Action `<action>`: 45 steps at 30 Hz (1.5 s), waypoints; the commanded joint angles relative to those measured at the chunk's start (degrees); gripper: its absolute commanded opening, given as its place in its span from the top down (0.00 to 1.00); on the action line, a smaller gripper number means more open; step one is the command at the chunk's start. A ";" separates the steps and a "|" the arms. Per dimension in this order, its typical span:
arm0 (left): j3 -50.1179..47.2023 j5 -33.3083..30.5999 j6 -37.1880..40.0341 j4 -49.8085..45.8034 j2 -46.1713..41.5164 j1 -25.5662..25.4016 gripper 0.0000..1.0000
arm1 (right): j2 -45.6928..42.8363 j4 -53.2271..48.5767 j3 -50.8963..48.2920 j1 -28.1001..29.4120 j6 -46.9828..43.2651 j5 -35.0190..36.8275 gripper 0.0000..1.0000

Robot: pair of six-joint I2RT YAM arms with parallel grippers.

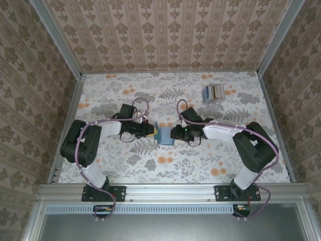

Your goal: Put the credit cards into the card holder

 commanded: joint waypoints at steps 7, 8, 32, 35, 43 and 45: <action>-1.89 -3.00 -1.18 -0.43 1.89 0.44 1.00 | -6.59 -7.43 5.44 4.50 -2.68 8.57 0.54; -1.88 -2.88 -1.26 -0.52 2.02 0.49 1.00 | -6.31 -6.90 5.51 4.71 -2.08 7.88 0.54; -4.28 -2.14 -3.74 2.88 0.76 0.45 1.00 | 6.10 2.41 4.36 5.60 4.31 1.54 0.65; -4.21 -2.10 -3.36 2.74 0.87 0.51 1.00 | 5.50 1.74 3.78 5.59 4.20 3.16 0.55; -4.22 -2.00 -3.29 2.78 1.23 0.54 1.00 | 2.68 -0.94 2.57 5.57 2.80 7.86 0.56; -4.40 -1.87 -3.70 3.08 1.10 0.48 1.00 | 3.12 -1.40 2.66 5.59 2.82 8.03 0.57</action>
